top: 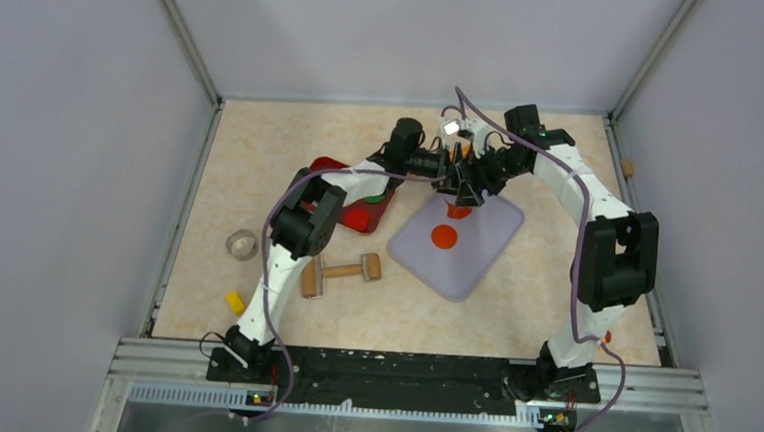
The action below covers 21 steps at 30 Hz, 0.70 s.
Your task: Roll out the dumpling wrappers from the dough
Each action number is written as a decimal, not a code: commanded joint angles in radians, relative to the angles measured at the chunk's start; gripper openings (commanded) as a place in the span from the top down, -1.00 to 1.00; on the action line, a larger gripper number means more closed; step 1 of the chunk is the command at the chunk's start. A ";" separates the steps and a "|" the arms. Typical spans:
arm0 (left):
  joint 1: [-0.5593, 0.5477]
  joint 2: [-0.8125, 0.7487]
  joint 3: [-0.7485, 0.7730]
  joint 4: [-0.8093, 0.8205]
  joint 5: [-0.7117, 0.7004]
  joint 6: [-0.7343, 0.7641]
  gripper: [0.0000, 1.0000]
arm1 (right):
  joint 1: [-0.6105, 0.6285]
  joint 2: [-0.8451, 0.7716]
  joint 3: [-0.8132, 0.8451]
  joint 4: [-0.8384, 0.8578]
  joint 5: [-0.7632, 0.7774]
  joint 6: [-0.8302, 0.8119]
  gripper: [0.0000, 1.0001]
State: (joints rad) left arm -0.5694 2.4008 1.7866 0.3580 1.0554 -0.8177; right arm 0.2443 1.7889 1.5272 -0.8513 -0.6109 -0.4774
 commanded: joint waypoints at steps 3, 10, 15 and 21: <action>-0.013 0.002 0.013 0.044 -0.098 -0.026 -0.98 | -0.009 -0.040 0.012 0.040 -0.008 0.024 -0.50; -0.020 -0.003 0.008 -0.110 -0.224 0.032 -0.98 | -0.009 -0.075 -0.018 0.040 -0.009 0.029 -0.48; -0.023 -0.003 0.022 -0.202 -0.314 0.073 -0.98 | -0.008 -0.091 -0.028 0.041 -0.002 0.031 -0.47; -0.024 0.003 0.047 -0.272 -0.388 0.084 -0.98 | -0.009 -0.093 -0.020 0.032 0.023 0.023 -0.45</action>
State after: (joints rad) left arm -0.6037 2.4008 1.7992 0.1539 0.7998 -0.7681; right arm 0.2367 1.7714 1.4921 -0.8242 -0.5617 -0.4599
